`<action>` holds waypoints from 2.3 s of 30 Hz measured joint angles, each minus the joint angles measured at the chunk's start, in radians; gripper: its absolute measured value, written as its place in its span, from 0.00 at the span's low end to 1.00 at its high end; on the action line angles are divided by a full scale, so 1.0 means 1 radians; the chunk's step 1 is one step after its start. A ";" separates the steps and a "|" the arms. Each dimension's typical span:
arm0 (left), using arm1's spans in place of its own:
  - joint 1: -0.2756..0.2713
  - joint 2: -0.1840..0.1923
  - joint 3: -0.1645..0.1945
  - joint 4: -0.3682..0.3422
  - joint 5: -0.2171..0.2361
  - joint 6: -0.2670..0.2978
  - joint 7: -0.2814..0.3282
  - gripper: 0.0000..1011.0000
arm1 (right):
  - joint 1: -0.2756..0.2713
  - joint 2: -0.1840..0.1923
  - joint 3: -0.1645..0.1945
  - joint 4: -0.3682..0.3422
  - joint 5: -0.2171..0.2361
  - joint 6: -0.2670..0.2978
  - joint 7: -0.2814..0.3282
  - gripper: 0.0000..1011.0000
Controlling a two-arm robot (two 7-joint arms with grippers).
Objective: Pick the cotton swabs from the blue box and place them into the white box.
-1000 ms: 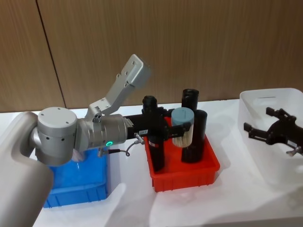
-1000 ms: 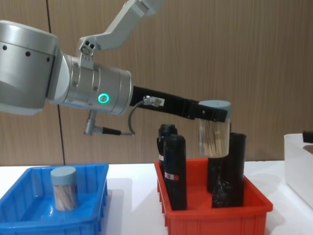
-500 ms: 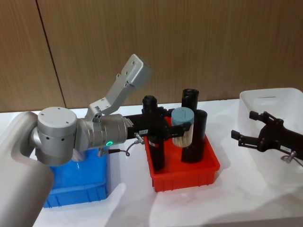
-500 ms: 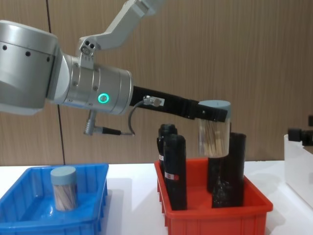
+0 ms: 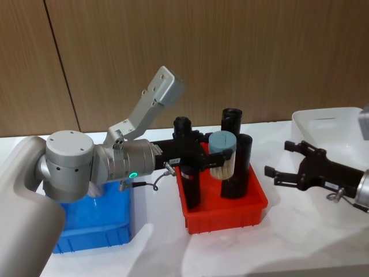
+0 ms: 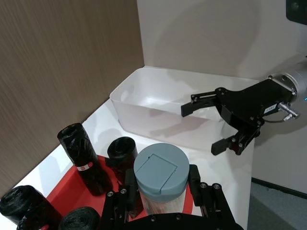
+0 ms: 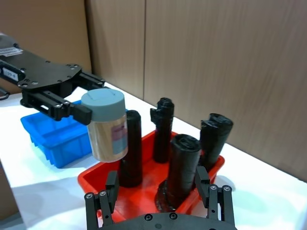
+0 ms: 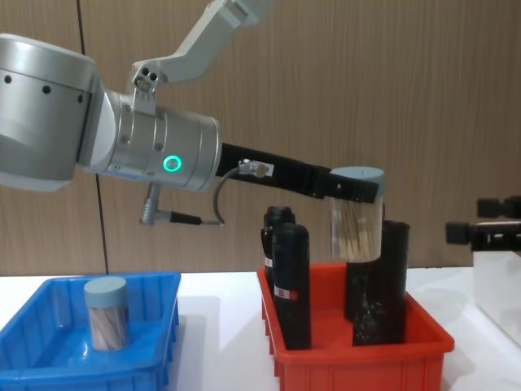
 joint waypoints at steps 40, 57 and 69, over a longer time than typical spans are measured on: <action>0.000 0.000 0.000 0.000 0.000 0.000 0.000 0.65 | 0.095 -0.075 -0.096 0.128 0.005 0.011 0.034 0.99; 0.000 0.000 0.000 0.000 0.000 0.000 0.000 0.65 | 0.136 -0.103 -0.131 0.195 -0.003 -0.001 0.045 0.99; 0.000 0.000 0.000 0.000 0.000 0.000 0.000 0.65 | 0.143 -0.111 -0.147 0.201 0.002 -0.007 0.059 0.99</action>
